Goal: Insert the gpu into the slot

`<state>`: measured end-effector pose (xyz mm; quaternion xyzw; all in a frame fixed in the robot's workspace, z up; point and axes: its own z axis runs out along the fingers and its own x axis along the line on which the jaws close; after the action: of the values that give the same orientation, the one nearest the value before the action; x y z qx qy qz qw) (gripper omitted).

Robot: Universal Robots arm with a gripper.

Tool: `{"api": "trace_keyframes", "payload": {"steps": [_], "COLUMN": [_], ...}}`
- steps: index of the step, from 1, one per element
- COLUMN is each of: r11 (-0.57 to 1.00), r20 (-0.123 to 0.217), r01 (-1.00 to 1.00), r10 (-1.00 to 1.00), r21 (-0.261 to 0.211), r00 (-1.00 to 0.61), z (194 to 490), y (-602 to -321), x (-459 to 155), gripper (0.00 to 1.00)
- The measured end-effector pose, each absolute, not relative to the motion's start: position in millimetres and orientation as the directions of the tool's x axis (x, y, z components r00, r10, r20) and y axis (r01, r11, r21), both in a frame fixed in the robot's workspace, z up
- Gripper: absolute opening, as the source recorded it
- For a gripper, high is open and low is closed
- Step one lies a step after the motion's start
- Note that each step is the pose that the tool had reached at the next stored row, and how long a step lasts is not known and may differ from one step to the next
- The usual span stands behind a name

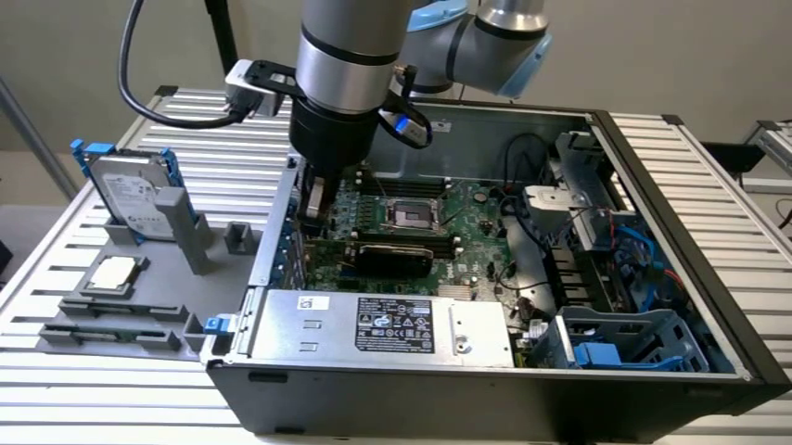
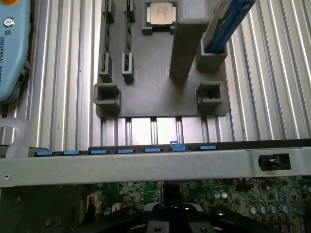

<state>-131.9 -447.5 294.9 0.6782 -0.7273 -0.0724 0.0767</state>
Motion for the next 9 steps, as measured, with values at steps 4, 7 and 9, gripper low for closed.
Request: {"api": "trace_keyframes", "payload": {"steps": [4, 7, 9], "r11": [0.073, 0.076, 0.078], "r20": [0.016, 0.018, 0.018], "r01": [-0.974, -0.973, -0.973], "r10": [-0.997, -0.997, -0.997], "r21": [0.215, 0.217, 0.217], "r00": [-0.072, -0.074, -0.076], "z": [294.8, 294.9, 294.9], "y": [-447.1, -446.3, -445.2], "x": [-131.9, -131.9, -132.0], "gripper": [0.11, 0.11, 0.11]}}
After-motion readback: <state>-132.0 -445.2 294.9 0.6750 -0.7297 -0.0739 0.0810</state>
